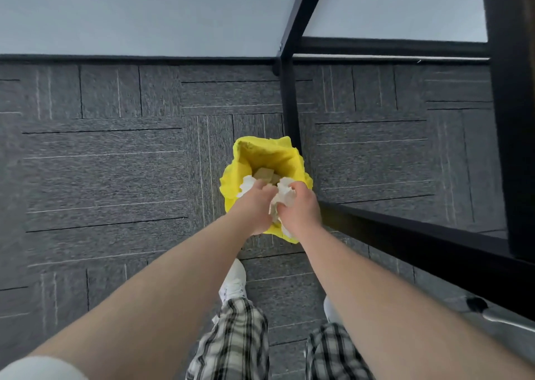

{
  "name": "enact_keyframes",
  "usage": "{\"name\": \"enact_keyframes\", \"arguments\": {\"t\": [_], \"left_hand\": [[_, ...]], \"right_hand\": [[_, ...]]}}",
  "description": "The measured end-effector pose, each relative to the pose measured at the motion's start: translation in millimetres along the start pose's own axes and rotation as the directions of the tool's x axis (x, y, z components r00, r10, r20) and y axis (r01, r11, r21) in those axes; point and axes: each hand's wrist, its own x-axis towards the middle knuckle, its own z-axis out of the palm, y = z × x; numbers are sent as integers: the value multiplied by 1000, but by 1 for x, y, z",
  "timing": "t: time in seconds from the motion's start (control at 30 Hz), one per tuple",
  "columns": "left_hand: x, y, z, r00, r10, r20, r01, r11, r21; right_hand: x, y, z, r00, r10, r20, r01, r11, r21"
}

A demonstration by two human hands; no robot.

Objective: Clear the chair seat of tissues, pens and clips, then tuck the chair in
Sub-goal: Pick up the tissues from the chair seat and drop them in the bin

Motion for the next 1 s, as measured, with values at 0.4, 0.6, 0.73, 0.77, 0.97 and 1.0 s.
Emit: {"name": "enact_keyframes", "arguments": {"t": [0.4, 0.6, 0.73, 0.77, 0.97, 1.0], "left_hand": [[-16, 6, -19, 994, -45, 100, 34, 994, 104], [-59, 38, -48, 992, -28, 126, -6, 965, 263], [-92, 55, -62, 990, -51, 131, -1, 929, 370], [-100, 59, -64, 990, -66, 125, 12, 920, 391], [-151, 85, -47, 994, -79, 75, 37, 891, 453], [-161, 90, -40, 994, -83, 74, 40, 885, 464]], "right_hand": [[-13, 14, -11, 999, -35, 35, 37, 998, -50], [-57, 12, -35, 994, -99, 40, 103, 988, -118], [-94, 14, -49, 990, -126, 58, 132, 984, -119], [-103, 15, -51, 989, -136, 60, 142, 984, -111], [-151, 47, -64, 976, -212, 56, 216, 974, -64], [-159, 56, -68, 973, -225, 57, 229, 970, -75]]}}
